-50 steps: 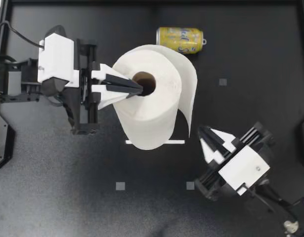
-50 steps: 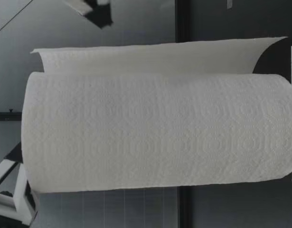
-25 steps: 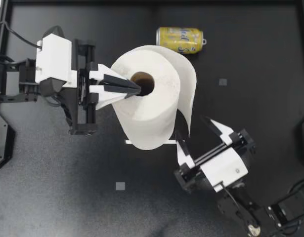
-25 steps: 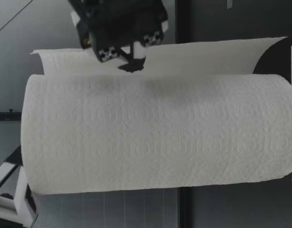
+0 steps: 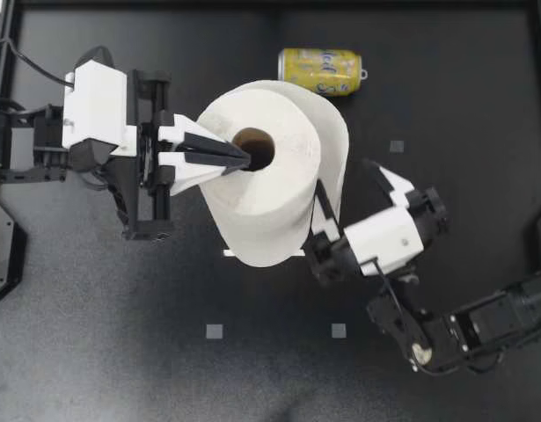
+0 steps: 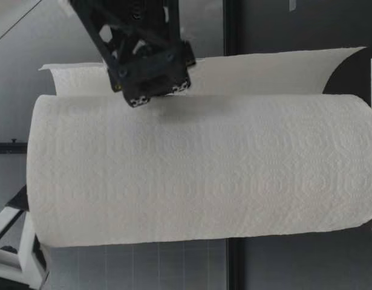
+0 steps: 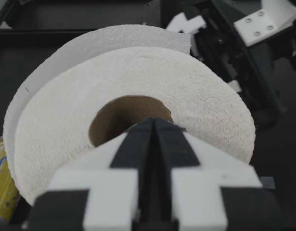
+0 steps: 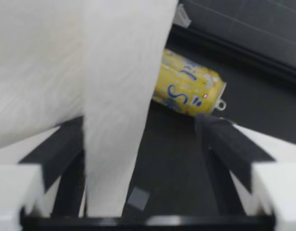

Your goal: Pick up a piece of paper towel and place it on the spilled liquid.

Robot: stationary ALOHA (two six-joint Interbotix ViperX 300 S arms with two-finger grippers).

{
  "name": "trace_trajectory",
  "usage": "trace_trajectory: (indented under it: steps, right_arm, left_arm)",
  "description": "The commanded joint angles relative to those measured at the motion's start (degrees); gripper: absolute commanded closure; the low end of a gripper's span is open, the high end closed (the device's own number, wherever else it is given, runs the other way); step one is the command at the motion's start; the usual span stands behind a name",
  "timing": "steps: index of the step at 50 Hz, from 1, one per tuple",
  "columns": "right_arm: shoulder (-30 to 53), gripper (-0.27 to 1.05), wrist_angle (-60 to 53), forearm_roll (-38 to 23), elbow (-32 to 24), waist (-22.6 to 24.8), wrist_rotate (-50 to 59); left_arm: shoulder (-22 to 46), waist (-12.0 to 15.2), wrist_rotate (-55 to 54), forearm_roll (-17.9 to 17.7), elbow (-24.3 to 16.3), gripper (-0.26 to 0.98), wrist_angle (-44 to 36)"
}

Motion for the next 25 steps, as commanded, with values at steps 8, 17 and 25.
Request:
trace_trajectory:
  steps: [8, 17, 25]
  right_arm:
    - [-1.5, 0.03, 0.3, -2.5, -0.3, -2.7, -0.3]
    - [-1.7, 0.11, -1.0, -4.4, 0.4, -3.5, -0.4]
    - [-2.1, 0.49, -4.6, -4.4, 1.1, -3.5, -0.4]
  left_arm:
    - [0.7, 0.3, 0.2, 0.0, -0.1, 0.6, 0.4]
    - [1.1, 0.3, 0.0, -0.1, -0.1, 0.6, 0.5]
    - [1.3, 0.3, -0.1, 0.0, -0.1, 0.6, 0.7]
